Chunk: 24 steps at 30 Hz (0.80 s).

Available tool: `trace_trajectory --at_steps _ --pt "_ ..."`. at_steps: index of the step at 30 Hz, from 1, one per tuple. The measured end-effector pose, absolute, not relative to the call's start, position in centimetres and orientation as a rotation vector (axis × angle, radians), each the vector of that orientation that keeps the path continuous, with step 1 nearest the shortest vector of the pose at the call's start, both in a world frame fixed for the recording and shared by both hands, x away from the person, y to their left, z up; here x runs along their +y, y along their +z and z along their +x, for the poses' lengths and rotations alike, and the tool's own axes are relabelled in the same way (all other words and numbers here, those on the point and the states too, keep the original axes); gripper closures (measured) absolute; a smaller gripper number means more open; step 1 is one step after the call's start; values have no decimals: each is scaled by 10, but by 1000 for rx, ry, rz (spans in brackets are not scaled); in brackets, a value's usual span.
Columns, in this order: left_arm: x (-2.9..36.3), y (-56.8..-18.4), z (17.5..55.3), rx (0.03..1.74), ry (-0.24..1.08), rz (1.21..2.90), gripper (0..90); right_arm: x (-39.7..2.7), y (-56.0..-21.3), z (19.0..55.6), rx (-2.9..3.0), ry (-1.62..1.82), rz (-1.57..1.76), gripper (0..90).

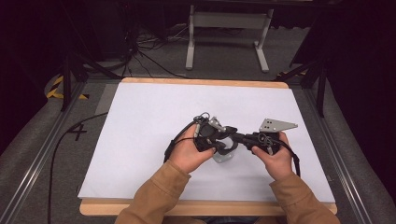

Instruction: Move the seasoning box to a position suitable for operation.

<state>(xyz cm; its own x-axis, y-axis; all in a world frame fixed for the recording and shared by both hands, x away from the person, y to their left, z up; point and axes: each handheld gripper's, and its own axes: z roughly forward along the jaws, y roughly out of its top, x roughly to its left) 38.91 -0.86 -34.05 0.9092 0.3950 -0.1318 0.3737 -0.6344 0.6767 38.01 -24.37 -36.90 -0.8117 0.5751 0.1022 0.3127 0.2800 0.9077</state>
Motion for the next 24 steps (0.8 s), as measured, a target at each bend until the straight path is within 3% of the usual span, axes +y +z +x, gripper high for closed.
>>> trace_trajectory --at_steps 24 --pt "9 -326 405 601 100 2125 885 -252 -385 375 2392 1438 887 891"
